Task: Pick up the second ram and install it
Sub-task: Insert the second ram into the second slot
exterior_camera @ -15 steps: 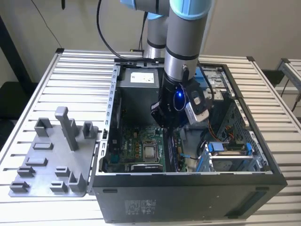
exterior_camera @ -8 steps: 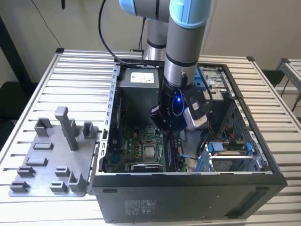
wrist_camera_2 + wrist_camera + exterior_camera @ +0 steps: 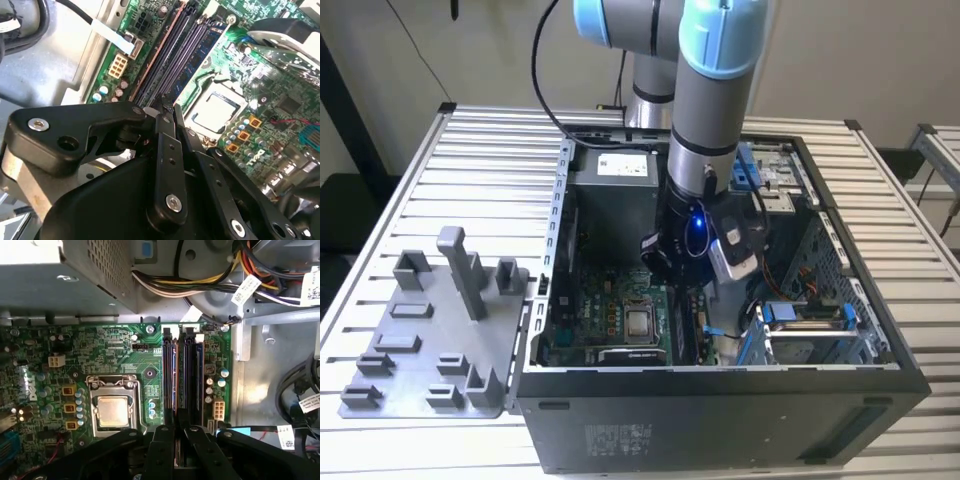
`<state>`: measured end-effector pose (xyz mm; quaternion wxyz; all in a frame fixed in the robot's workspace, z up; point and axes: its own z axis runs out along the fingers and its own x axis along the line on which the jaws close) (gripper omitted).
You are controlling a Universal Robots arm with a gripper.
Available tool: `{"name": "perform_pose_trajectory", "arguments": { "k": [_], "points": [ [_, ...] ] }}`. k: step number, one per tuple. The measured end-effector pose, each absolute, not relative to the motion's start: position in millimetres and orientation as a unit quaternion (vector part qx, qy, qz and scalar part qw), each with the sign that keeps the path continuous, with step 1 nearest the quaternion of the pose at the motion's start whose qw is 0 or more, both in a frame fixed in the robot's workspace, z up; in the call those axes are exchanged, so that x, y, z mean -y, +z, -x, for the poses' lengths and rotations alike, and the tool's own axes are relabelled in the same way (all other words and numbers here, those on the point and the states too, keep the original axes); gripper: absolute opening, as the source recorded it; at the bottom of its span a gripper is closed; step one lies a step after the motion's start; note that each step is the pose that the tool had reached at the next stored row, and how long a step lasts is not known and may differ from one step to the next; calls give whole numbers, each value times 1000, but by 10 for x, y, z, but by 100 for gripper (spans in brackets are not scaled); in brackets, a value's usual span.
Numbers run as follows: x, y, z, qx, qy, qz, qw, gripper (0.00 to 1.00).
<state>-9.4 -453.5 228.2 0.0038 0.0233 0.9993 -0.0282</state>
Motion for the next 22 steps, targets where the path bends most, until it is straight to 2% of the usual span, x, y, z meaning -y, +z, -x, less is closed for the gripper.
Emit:
{"name": "perform_pose_trajectory", "arguments": {
  "k": [22],
  "points": [
    [4520,2226,77,-999,-29,-17,4,14]
  ]
}}
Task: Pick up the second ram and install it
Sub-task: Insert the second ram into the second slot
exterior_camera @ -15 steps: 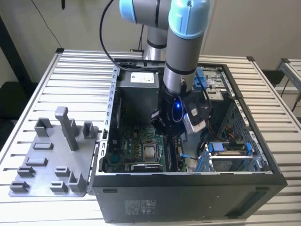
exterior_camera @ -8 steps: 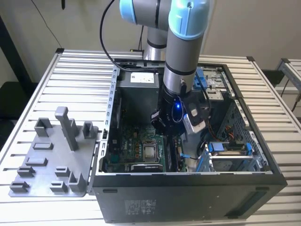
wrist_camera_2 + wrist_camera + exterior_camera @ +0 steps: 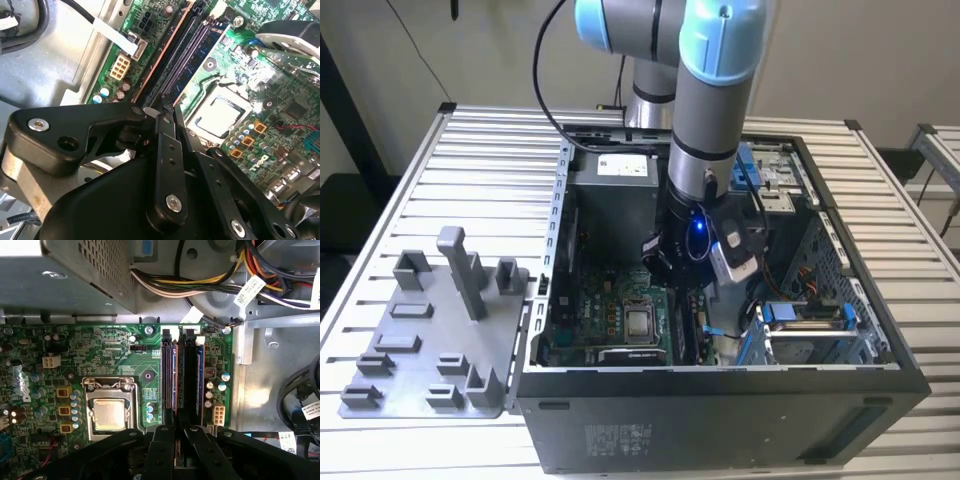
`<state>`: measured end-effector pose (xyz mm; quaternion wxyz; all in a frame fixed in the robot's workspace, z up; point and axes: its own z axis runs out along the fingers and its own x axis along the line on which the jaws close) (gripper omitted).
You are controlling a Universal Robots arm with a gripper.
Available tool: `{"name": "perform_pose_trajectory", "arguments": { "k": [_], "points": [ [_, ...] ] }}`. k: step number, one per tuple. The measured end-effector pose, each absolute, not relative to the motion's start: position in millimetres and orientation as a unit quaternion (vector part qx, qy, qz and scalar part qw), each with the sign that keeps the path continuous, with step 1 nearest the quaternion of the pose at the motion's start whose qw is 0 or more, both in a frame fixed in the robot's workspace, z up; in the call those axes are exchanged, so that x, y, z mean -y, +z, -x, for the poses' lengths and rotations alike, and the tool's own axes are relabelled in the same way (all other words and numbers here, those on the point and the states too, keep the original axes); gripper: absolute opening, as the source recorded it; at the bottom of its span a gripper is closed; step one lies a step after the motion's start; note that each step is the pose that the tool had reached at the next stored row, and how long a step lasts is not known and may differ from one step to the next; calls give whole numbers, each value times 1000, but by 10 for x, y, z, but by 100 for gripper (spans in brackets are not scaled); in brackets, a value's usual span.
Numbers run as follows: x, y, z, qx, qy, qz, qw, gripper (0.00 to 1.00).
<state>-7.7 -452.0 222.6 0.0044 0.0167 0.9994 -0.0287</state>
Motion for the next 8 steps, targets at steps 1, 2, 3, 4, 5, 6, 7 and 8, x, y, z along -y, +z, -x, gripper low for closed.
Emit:
{"name": "perform_pose_trajectory", "arguments": {
  "k": [1,2,3,4,5,6,7,8],
  "points": [
    [4520,2224,77,-999,-29,-17,4,14],
    [4520,2225,77,-999,-29,-17,4,14],
    [4520,2225,77,-999,-29,-17,4,14],
    [4520,2225,77,-999,-29,-17,4,14],
    [4521,2225,77,-999,-29,-17,4,14],
    [4521,2225,77,-999,-29,-17,4,14],
    [4521,2225,77,-999,-29,-17,4,14],
    [4521,2225,77,-999,-29,-17,4,14]
  ]
}}
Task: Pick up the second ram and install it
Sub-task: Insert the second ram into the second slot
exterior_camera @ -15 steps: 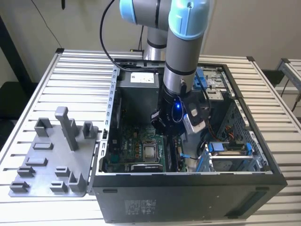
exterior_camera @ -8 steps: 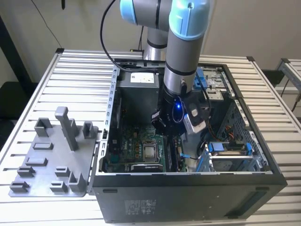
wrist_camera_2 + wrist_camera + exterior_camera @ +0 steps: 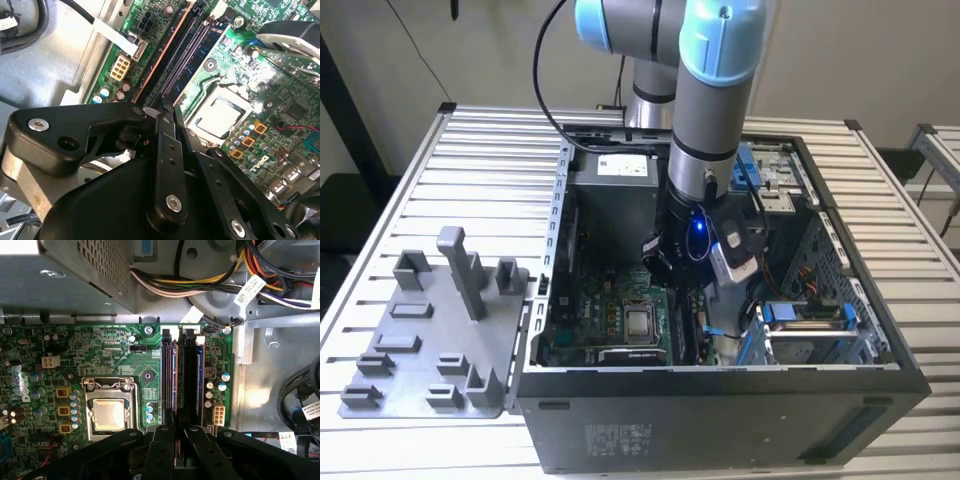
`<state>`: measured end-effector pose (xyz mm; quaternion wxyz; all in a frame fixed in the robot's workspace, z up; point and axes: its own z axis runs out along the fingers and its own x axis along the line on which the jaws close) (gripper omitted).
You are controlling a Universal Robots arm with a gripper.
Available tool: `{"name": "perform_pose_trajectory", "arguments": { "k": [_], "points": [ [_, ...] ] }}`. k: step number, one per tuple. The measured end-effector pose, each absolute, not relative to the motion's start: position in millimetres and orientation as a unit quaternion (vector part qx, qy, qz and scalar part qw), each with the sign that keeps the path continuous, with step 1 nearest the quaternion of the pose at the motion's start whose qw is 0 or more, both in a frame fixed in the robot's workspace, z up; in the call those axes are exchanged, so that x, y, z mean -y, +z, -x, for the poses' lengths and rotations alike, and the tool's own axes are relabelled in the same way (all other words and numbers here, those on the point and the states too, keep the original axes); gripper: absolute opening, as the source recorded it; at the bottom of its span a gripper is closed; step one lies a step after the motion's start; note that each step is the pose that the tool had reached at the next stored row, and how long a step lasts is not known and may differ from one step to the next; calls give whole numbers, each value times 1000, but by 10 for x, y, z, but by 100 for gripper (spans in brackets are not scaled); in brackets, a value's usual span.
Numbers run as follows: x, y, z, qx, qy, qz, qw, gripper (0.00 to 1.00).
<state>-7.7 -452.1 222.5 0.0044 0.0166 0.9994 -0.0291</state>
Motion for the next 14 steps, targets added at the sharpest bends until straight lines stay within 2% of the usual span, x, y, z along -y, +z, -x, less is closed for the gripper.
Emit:
{"name": "perform_pose_trajectory", "arguments": {
  "k": [14],
  "points": [
    [4521,2175,86,-999,-29,-11,8,14]
  ]
}}
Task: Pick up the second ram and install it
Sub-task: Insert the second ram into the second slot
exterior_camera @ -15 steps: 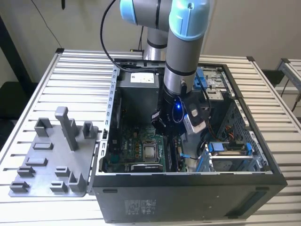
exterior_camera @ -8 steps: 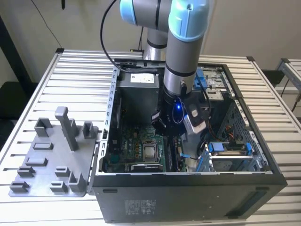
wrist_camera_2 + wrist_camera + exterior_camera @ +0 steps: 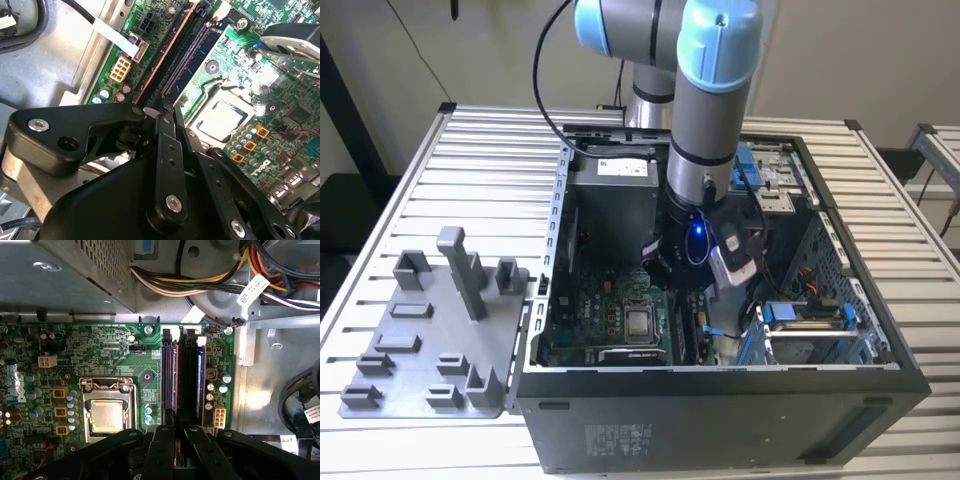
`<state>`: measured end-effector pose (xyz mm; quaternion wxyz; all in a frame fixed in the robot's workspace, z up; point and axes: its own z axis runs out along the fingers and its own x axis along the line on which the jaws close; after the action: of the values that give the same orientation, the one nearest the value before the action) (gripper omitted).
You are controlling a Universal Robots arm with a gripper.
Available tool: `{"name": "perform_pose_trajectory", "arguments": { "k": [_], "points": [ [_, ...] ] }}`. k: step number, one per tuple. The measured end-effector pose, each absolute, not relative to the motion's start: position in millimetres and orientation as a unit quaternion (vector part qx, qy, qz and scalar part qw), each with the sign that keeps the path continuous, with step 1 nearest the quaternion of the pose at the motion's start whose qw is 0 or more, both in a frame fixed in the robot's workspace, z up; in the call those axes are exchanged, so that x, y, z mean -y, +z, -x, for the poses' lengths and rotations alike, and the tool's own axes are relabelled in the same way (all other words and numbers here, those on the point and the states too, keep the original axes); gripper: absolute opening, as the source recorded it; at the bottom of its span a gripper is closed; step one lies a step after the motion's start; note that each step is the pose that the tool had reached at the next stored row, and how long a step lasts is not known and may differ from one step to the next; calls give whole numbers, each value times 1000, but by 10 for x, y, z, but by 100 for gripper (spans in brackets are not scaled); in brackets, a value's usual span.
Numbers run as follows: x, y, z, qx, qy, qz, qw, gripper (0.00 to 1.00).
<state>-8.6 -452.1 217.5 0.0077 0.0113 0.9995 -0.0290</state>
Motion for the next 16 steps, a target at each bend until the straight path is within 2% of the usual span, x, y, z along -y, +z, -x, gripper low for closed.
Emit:
{"name": "perform_pose_trajectory", "arguments": {
  "k": [16],
  "points": [
    [4522,2104,86,-999,-29,-11,8,14]
  ]
}}
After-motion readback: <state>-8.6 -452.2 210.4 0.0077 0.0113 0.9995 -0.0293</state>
